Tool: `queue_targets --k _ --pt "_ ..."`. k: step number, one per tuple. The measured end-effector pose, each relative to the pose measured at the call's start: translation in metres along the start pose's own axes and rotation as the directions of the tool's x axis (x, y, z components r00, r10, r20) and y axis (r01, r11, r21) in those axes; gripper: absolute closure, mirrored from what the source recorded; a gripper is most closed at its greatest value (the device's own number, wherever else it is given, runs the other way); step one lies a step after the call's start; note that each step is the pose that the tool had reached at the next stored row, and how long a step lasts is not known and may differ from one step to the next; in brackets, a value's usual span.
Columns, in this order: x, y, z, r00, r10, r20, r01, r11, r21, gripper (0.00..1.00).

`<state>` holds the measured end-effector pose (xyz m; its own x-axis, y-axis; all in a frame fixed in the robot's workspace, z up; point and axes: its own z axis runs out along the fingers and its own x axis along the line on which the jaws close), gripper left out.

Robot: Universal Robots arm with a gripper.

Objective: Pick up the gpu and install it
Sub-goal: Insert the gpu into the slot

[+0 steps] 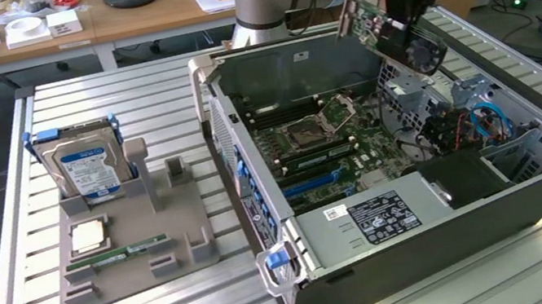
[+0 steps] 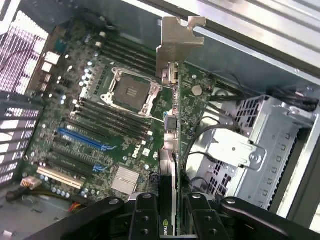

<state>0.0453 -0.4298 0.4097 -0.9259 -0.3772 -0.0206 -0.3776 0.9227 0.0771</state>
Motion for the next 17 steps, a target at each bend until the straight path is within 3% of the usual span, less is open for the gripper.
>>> queue_targets --k 4,8,12,17 --pt "0.0 0.0 0.0004 0.9973 -0.073 -0.0056 0.073 0.9973 -0.0017 0.74" --pt "0.0 -0.0001 0.0007 0.9893 -0.146 -0.0111 0.146 0.9893 -0.0038 0.74" --pt "0.0 -0.0001 0.001 0.9761 -0.217 -0.0163 0.217 0.9762 -0.0062 0.74" --pt "0.0 -0.0001 0.0015 0.954 -0.299 -0.0225 0.299 0.9543 -0.0091 0.74"
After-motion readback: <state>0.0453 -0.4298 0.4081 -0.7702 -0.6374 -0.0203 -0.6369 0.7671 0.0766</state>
